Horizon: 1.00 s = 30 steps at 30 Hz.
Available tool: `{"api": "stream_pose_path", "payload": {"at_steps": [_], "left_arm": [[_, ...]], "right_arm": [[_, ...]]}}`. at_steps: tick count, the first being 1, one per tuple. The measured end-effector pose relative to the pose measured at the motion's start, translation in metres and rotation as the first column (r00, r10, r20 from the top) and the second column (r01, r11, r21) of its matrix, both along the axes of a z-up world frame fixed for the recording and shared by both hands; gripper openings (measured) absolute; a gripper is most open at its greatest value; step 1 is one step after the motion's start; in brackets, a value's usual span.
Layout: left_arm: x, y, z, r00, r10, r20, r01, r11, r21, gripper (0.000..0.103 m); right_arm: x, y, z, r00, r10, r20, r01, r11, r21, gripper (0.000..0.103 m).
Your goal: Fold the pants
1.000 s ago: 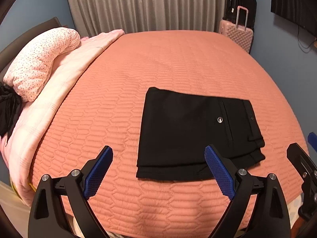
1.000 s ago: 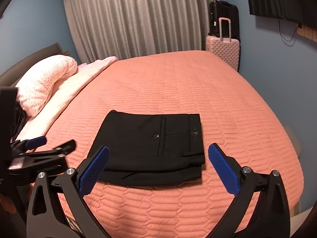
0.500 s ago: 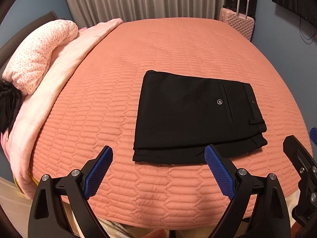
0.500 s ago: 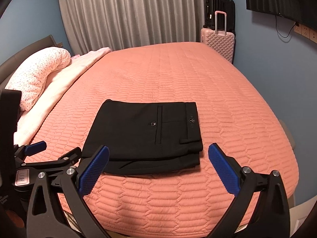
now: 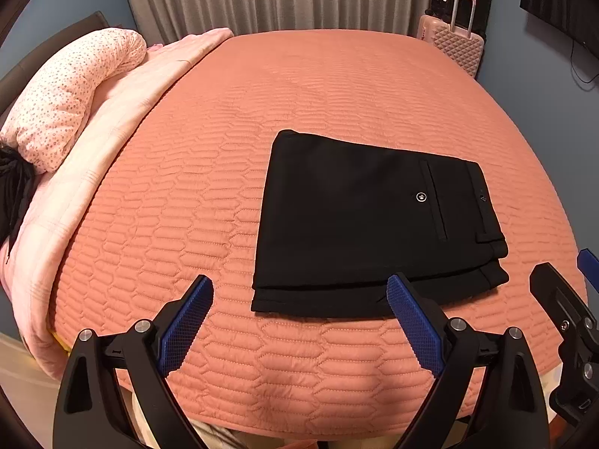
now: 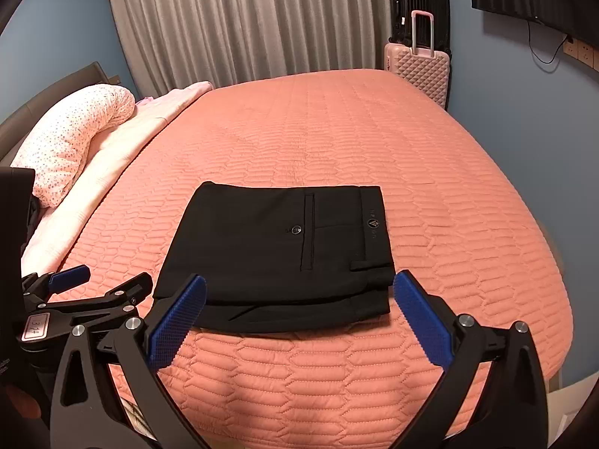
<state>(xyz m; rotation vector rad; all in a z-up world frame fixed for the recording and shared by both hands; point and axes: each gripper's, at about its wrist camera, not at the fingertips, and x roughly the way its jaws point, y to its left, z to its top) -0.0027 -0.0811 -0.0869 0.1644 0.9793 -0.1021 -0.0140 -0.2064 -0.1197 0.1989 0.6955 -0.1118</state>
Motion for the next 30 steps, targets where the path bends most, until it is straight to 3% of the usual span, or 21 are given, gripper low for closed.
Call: {"api": "stream_pose_path", "payload": {"at_steps": [18,25,30], "left_arm": [[-0.009,-0.007,0.005,0.999,0.006,0.045,-0.010,0.997,0.075,0.091],[-0.012,-0.008,0.020,0.994,0.005,0.107,-0.013,0.997,0.075,0.093],[-0.010,-0.009,0.020,0.997,-0.016,0.081,0.011,0.998,0.063,0.093]], "right_arm": [[-0.005,-0.005,0.002,1.000,-0.012,0.011,0.012,1.000,0.007,0.098],[-0.006,-0.009,0.003,1.000,-0.020,0.015,0.020,1.000,0.013,0.098],[-0.007,-0.009,0.005,1.000,-0.021,0.019,0.020,1.000,0.010,0.098]]}}
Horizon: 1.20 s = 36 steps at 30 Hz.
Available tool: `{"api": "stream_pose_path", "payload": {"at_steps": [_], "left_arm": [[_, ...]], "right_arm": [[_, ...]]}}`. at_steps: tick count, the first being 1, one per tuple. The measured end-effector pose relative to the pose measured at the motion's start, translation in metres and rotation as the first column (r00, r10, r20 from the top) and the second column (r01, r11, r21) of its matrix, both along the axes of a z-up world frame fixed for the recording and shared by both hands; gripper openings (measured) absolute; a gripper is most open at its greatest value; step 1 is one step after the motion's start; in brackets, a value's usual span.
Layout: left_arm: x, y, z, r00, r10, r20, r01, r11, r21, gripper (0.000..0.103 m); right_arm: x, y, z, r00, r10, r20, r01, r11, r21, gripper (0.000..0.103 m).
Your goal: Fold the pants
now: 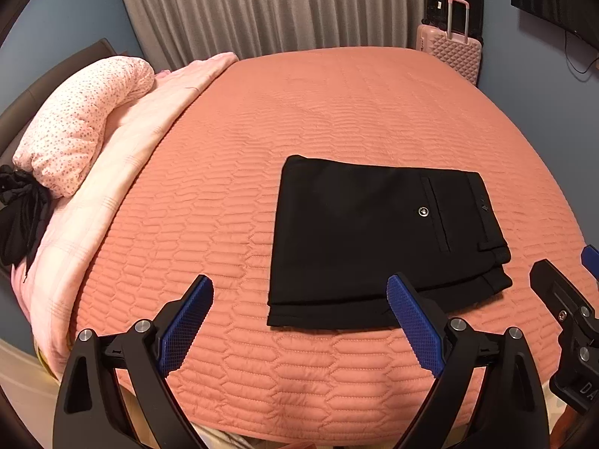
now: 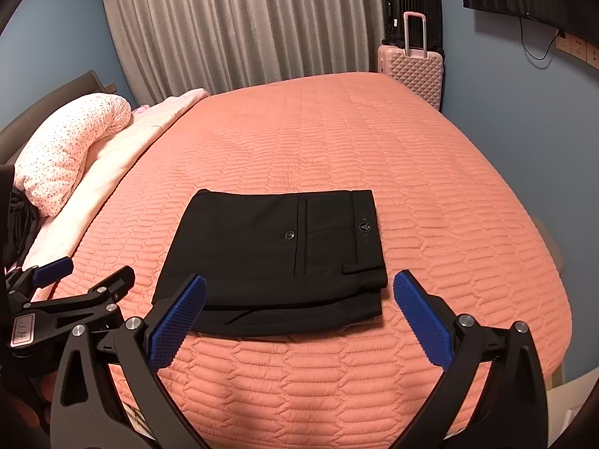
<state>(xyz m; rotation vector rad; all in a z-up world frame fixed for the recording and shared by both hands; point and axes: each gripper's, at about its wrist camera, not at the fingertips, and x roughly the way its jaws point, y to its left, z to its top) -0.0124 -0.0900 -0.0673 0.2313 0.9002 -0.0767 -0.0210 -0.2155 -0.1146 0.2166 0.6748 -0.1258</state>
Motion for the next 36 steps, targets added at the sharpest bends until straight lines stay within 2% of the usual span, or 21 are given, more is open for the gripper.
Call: {"api": "stream_pose_path", "payload": {"at_steps": [10,36], "left_arm": [[0.001,0.004,-0.009,0.999,0.008,-0.040,-0.008,1.000,-0.016,0.093],[0.001,0.004,-0.013,1.000,0.004,-0.029,-0.004,1.000,-0.001,0.093]], "right_arm": [[0.000,0.000,0.000,1.000,0.001,-0.004,-0.001,1.000,-0.001,0.098],[0.001,0.001,-0.002,1.000,0.001,-0.012,-0.001,1.000,0.001,0.098]]}}
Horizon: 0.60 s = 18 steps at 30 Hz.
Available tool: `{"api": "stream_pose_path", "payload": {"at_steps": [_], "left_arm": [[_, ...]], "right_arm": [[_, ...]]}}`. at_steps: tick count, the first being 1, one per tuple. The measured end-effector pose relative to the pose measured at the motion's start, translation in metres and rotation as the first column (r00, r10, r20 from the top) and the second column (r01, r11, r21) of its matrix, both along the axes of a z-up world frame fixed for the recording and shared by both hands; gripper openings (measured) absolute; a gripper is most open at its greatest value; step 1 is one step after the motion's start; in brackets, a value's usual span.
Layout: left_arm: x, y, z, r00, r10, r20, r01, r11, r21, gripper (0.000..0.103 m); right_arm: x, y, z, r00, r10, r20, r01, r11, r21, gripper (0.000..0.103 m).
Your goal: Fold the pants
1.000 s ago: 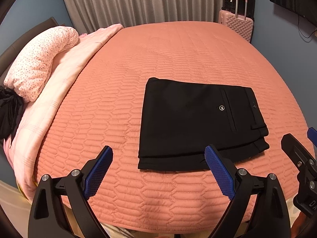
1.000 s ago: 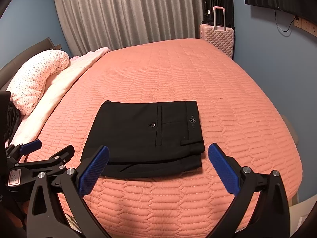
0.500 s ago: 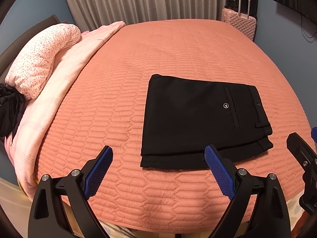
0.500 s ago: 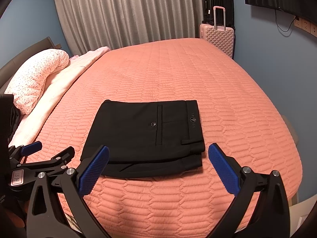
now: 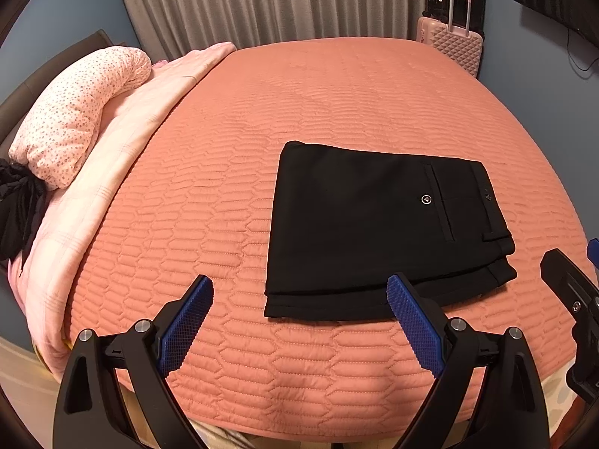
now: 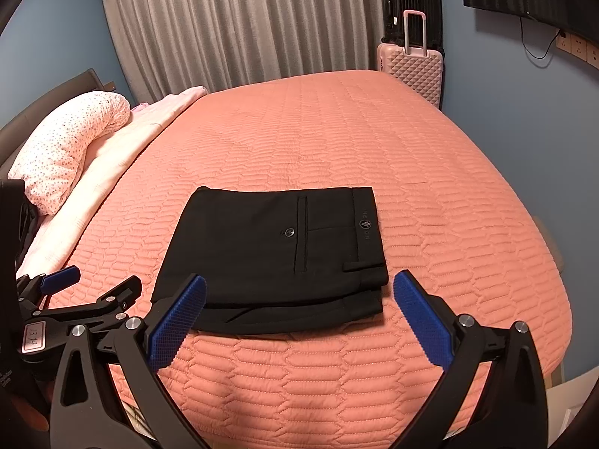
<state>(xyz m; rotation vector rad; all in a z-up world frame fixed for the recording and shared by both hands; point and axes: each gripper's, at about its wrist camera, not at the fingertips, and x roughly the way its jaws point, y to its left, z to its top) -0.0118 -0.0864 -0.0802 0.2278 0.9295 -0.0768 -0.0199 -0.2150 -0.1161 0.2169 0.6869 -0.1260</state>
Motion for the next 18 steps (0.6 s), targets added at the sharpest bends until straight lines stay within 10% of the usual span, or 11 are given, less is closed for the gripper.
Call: {"api": "stream_pose_path", "payload": {"at_steps": [18], "left_arm": [[0.0027,-0.0038,-0.0077,0.999,-0.019,-0.037,0.019,1.000,-0.006,0.090]], "right_arm": [[0.0017,0.0000,-0.0026,1.000,-0.007,-0.007,0.007,1.000,0.000,0.098]]}}
